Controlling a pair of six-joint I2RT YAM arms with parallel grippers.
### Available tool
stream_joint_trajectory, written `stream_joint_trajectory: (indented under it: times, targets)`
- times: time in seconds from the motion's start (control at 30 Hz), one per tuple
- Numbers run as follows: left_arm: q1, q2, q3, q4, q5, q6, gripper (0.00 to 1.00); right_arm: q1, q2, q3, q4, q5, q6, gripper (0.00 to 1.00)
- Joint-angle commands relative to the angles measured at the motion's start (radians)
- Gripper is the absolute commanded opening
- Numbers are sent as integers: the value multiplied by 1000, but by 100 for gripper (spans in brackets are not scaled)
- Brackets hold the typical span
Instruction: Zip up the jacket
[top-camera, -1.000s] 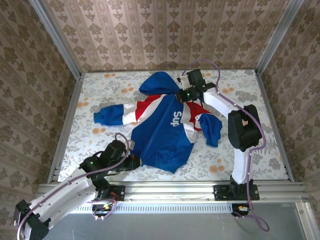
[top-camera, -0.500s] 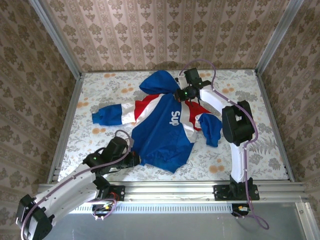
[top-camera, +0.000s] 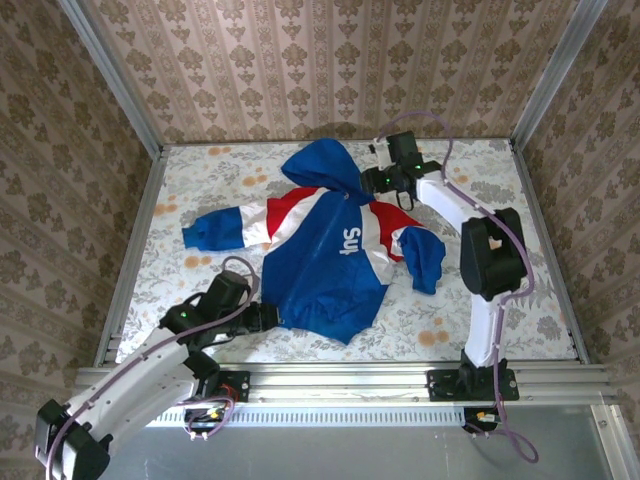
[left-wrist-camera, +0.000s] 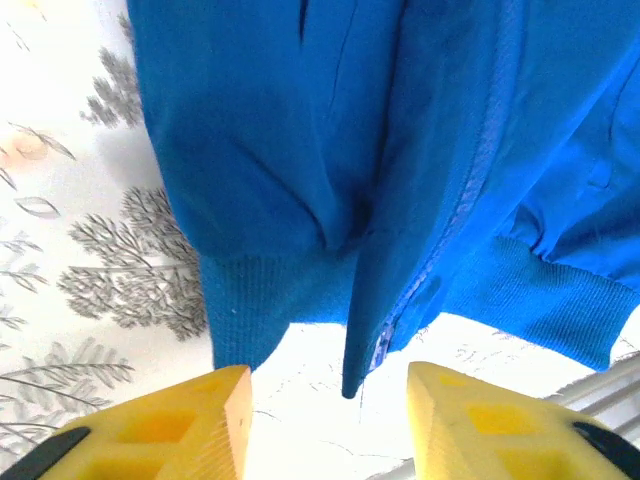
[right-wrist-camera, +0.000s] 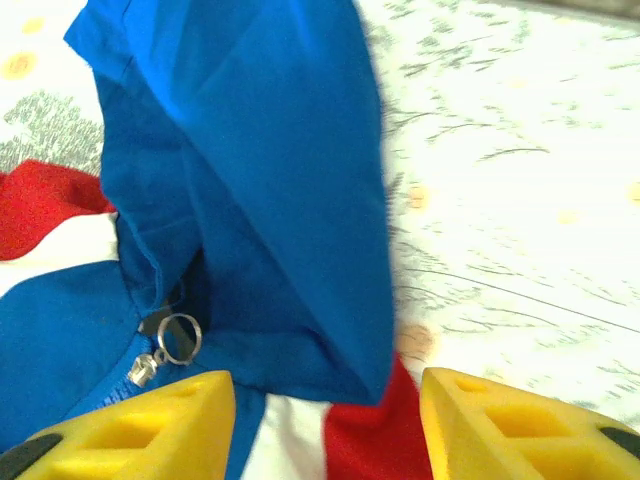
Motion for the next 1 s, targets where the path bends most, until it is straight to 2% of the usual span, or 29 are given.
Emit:
stream_joint_trajectory:
  times: [0.0, 0.13, 0.17, 0.23, 0.53, 0.63, 0.83, 0.97]
  targets:
    - [29, -22, 88, -68, -91, 101, 48, 7, -128, -79, 76, 37, -10, 57]
    - [79, -8, 151, -42, -192, 256, 59, 18, -261, -243, 165, 41, 5, 63]
    - [94, 0, 160, -23, -216, 293, 60, 21, -299, -285, 188, 43, 9, 72]
    - [133, 24, 185, 39, -266, 373, 65, 27, -381, -383, 233, 65, 9, 78]
    - [311, 95, 218, 325, -392, 585, 84, 27, -792, -773, 357, 280, 16, 86]
    - [353, 93, 183, 425, -434, 614, 100, 25, -918, -886, 392, 327, 22, 89]
    - [384, 42, 47, 661, -496, 673, 100, 14, -1103, -1114, 526, 408, 36, 100]
    - [384, -34, -106, 902, -505, 765, 100, -9, -1141, -1205, 613, 475, 62, 100]
